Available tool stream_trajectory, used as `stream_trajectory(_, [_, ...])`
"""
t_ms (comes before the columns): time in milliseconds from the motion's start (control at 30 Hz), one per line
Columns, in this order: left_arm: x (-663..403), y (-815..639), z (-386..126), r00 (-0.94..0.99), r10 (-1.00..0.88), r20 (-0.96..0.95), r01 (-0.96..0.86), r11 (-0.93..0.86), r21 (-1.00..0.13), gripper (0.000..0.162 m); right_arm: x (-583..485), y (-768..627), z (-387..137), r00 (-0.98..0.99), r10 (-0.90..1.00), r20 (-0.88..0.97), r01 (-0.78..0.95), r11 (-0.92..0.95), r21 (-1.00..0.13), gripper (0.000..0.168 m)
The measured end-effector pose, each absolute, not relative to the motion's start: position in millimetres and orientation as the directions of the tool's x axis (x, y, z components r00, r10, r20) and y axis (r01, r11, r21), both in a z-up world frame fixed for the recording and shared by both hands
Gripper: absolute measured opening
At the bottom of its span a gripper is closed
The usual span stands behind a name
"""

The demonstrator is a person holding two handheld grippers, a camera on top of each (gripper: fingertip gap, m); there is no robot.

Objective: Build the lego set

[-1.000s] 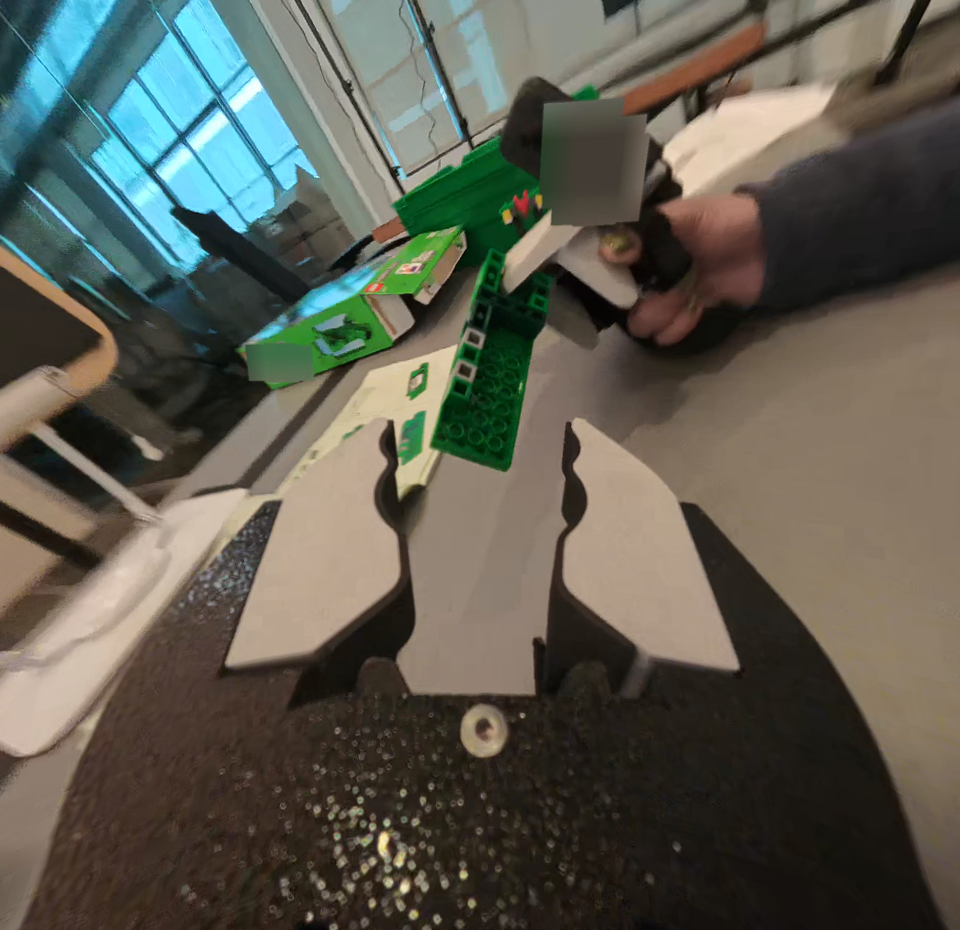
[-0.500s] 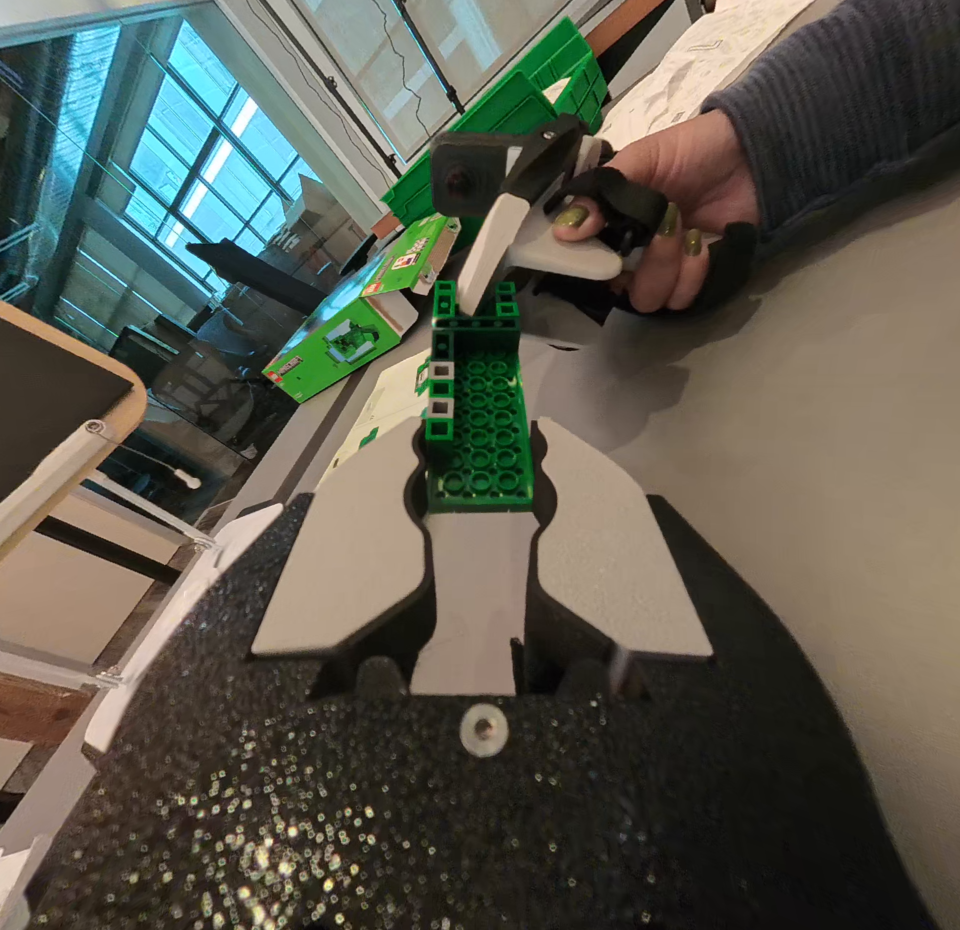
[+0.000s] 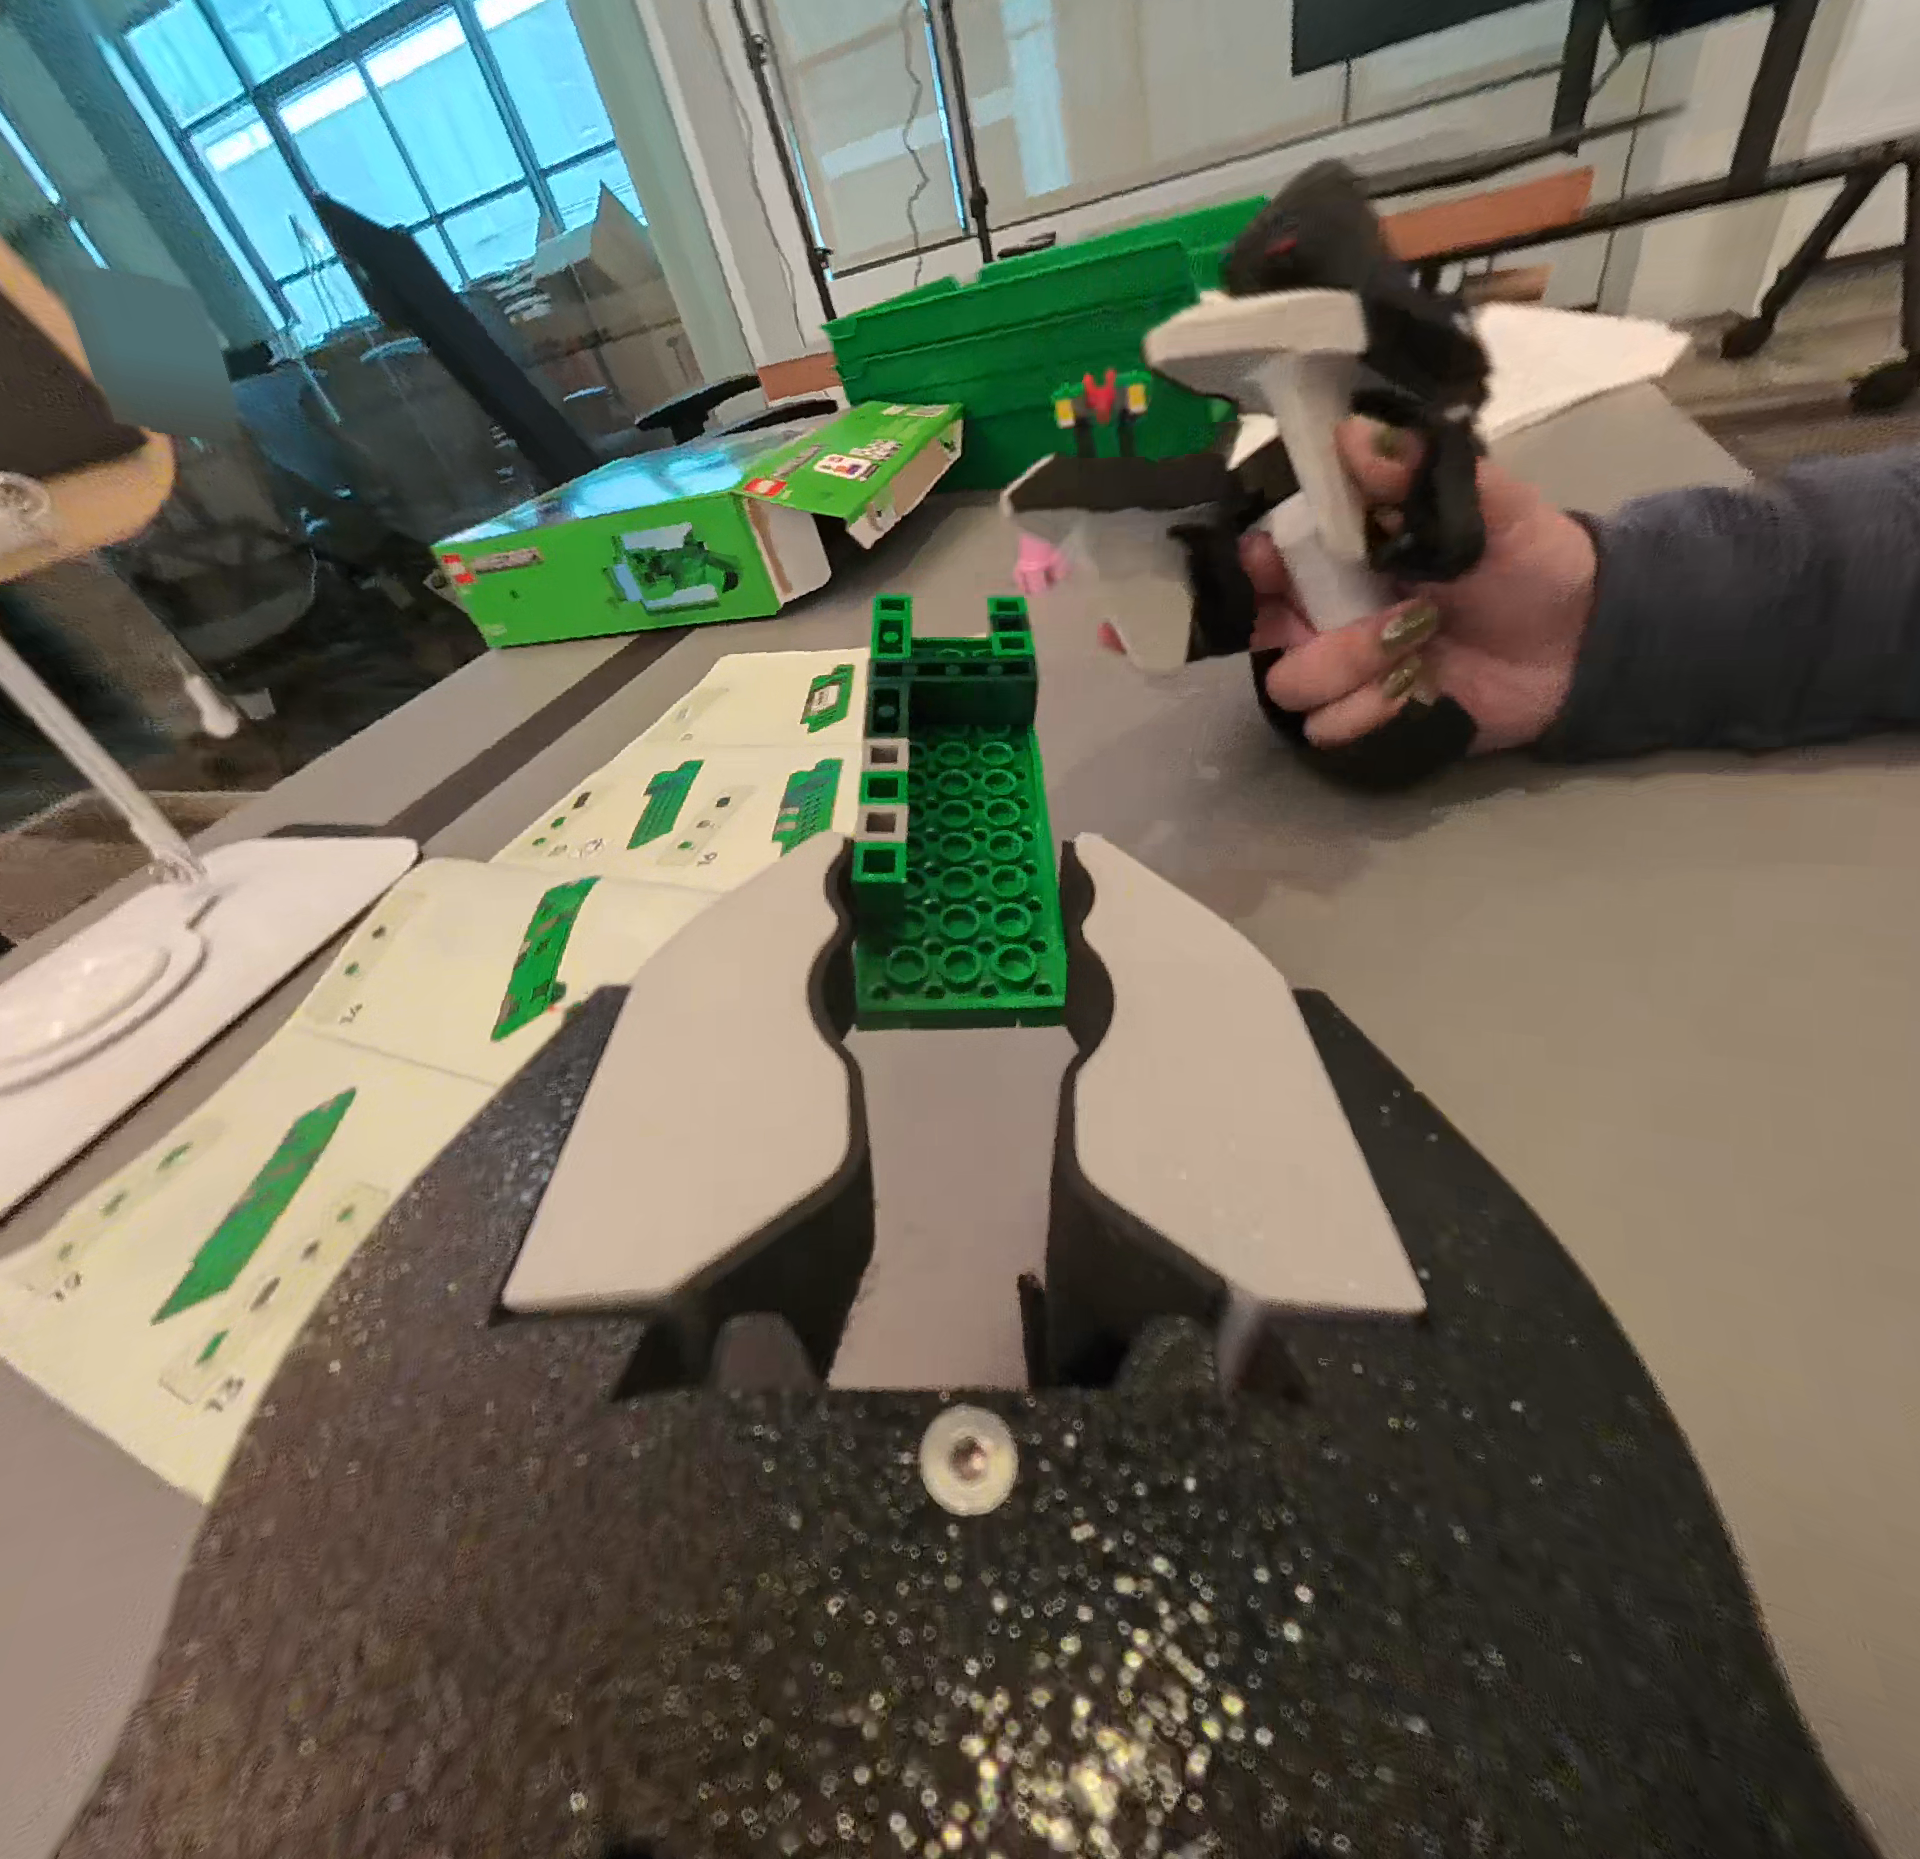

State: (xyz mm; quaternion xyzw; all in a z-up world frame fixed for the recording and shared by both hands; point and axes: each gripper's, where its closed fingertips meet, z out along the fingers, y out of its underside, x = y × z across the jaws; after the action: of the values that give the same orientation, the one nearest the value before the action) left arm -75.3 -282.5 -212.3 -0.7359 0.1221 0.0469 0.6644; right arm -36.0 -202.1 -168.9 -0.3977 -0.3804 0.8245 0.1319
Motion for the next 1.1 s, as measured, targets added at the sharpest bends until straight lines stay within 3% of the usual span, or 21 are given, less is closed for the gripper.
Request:
stream_trajectory(33, [-79, -284, -211, 0.973, -0.104, -0.207, -0.216, -0.083, -0.973, 0.036, -35, -199, -167, -0.624, 0.600, -0.501, 0.020, -0.629, -0.777, 0.045])
stream_trajectory(200, [-87, -303, -207, 0.985, -0.027, -0.170, -0.172, -0.089, -0.981, 0.036, -41, -198, -174, -0.463, 0.829, -0.315, -0.084, -0.394, -0.915, 0.052])
stream_trajectory(333, [-87, -348, -214, 0.976, 0.034, -0.216, -0.208, -0.145, -0.967, 0.036, -49, -181, -184, -0.215, 0.965, -0.151, -0.087, -0.173, -0.981, 0.057])
stream_trajectory(433, [-114, -411, -205, 0.923, 0.262, -0.283, -0.248, -0.158, -0.956, 0.036, -56, -201, -194, -0.224, 0.975, 0.000, -0.016, -0.004, -1.000, 0.051])
stream_trajectory(533, [-163, -486, -193, 0.775, 0.566, -0.282, -0.221, -0.175, -0.959, 0.036, -75, -249, -201, -0.377, 0.922, 0.093, 0.029, 0.112, -0.993, 0.043])
stream_trajectory(633, [-204, -549, -193, 0.615, 0.755, -0.228, -0.148, -0.174, -0.974, 0.036, -110, -322, -198, -0.635, 0.752, 0.175, 0.019, 0.241, -0.970, 0.040])
stream_trajectory(767, [-227, -592, -191, 0.474, 0.871, -0.132, -0.096, -0.098, -0.991, 0.036, -162, -423, -202, -0.880, 0.365, 0.304, -0.082, 0.513, -0.854, 0.040])
stream_trajectory(867, [-228, -599, -189, 0.443, 0.888, -0.122, -0.103, -0.085, -0.991, 0.036, -194, -479, -215, -0.929, 0.061, 0.365, -0.228, 0.682, -0.695, 0.040])
stream_trajectory(967, [-228, -598, -190, 0.441, 0.887, -0.136, -0.103, -0.101, -0.990, 0.036, -209, -513, -237, -0.934, -0.196, 0.300, -0.335, 0.772, -0.540, 0.041])
stream_trajectory(1100, [-230, -608, -190, 0.401, 0.909, -0.117, -0.092, -0.087, -0.992, 0.036, -228, -532, -263, -0.863, -0.413, 0.291, -0.495, 0.805, -0.327, 0.038])
